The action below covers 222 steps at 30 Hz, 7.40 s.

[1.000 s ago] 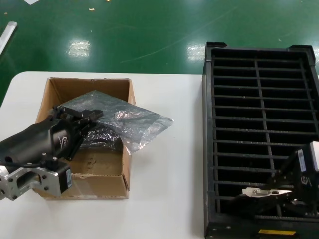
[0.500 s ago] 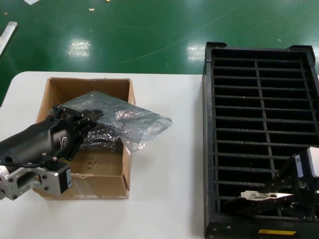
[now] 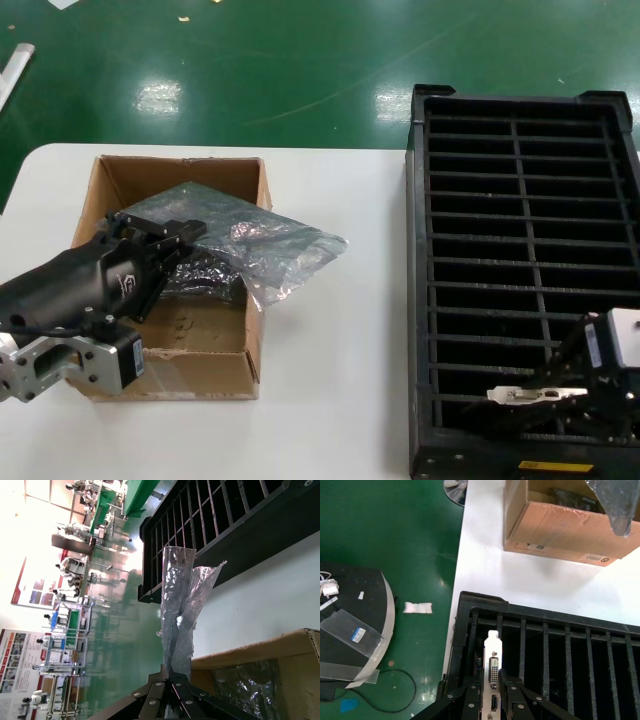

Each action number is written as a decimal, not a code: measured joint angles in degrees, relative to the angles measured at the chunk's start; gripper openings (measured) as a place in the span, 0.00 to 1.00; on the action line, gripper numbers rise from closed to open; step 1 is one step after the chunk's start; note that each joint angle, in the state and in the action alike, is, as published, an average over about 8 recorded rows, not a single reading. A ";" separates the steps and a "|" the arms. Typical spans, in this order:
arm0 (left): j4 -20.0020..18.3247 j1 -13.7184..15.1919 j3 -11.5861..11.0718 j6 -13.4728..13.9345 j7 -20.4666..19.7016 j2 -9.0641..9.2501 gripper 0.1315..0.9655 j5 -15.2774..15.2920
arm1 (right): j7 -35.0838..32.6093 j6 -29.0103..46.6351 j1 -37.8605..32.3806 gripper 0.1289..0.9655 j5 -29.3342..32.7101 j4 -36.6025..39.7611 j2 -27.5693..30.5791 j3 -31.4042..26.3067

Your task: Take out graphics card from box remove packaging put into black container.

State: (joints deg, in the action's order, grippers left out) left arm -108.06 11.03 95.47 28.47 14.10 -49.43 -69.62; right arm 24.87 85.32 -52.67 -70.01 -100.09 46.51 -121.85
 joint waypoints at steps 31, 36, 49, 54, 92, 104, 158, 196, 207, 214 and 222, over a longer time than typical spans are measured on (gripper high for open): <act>0.00 0.00 0.00 0.00 0.00 0.00 0.01 0.00 | -1.33 -3.76 0.80 0.28 -1.47 1.12 -1.18 2.67; 0.00 0.00 0.00 0.00 0.00 0.00 0.01 0.00 | -1.84 -12.61 4.71 0.39 -1.94 1.57 -1.68 7.16; 0.00 0.00 0.00 0.00 0.00 0.00 0.01 0.00 | -4.92 -40.64 12.68 0.74 -1.56 11.27 -8.60 19.17; 0.00 0.00 0.00 0.00 0.00 0.00 0.01 0.00 | -2.20 -46.24 11.45 0.84 2.99 17.35 -11.21 21.13; 12.94 20.54 -7.48 44.28 -61.74 32.68 0.01 22.99 | -5.52 -49.83 8.60 1.00 3.16 23.74 -12.54 21.19; 24.06 27.53 -3.82 39.88 -73.64 36.69 0.01 25.50 | -5.52 -49.83 8.60 1.00 3.16 23.74 -12.54 21.19; 7.57 21.98 -5.68 20.19 -59.77 28.54 0.81 28.24 | -7.18 -52.88 12.42 1.00 0.03 22.43 -13.99 21.97; 12.45 3.77 -4.63 -6.65 -34.56 30.58 1.00 -5.83 | -16.94 -70.78 34.63 1.00 -18.27 14.70 -22.45 26.50; 13.86 -1.55 -4.33 -14.45 -27.24 31.18 1.00 -15.72 | -19.78 -75.98 41.08 1.00 -23.58 12.45 -24.90 27.82; 14.75 -4.93 -4.14 -19.41 -22.59 31.56 1.00 -22.02 | -21.59 -79.30 45.23 1.00 -26.98 11.02 -26.47 28.66; 15.74 -8.62 -3.93 -24.85 -17.48 31.97 1.00 -28.94 | -23.56 -82.91 49.72 1.00 -30.67 9.45 -28.19 29.57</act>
State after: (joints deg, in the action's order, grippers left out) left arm -92.32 2.41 91.54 3.62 -3.38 -17.46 -98.56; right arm 1.31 2.41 -2.95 -100.68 -90.64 18.32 -92.28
